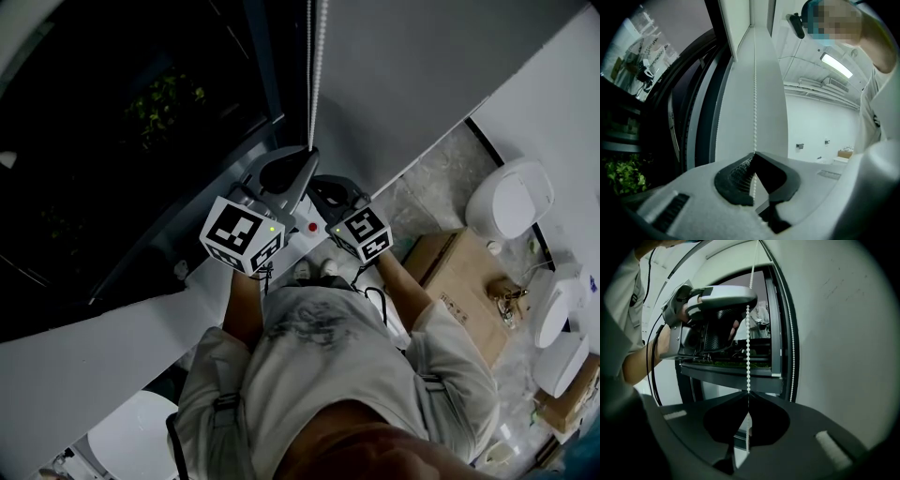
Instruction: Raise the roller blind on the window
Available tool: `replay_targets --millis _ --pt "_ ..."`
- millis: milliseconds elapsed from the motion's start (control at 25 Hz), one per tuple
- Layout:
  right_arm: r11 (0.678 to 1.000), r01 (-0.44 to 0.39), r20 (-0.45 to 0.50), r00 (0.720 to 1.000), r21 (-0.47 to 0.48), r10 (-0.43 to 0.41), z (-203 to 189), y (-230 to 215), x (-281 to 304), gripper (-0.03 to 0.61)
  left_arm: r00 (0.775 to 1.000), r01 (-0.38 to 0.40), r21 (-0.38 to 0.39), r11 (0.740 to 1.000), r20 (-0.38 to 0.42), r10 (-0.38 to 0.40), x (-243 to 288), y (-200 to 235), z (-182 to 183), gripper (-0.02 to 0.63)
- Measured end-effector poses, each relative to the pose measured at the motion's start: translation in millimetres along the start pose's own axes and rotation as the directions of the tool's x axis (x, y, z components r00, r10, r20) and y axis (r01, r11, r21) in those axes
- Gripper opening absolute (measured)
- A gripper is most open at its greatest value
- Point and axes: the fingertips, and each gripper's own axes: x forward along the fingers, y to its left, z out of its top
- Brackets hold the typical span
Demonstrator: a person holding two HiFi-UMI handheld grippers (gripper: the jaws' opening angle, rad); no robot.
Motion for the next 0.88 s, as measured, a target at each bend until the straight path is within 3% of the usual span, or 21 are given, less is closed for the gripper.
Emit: replay_targets --millis 880 --pt "1.0 0.009 -0.073 0.997 0.022 -0.007 -40 2 8 0.011 0.998 0.009 -0.049 0.999 -0.059 -0.012 -4 -1 -42 0.012"
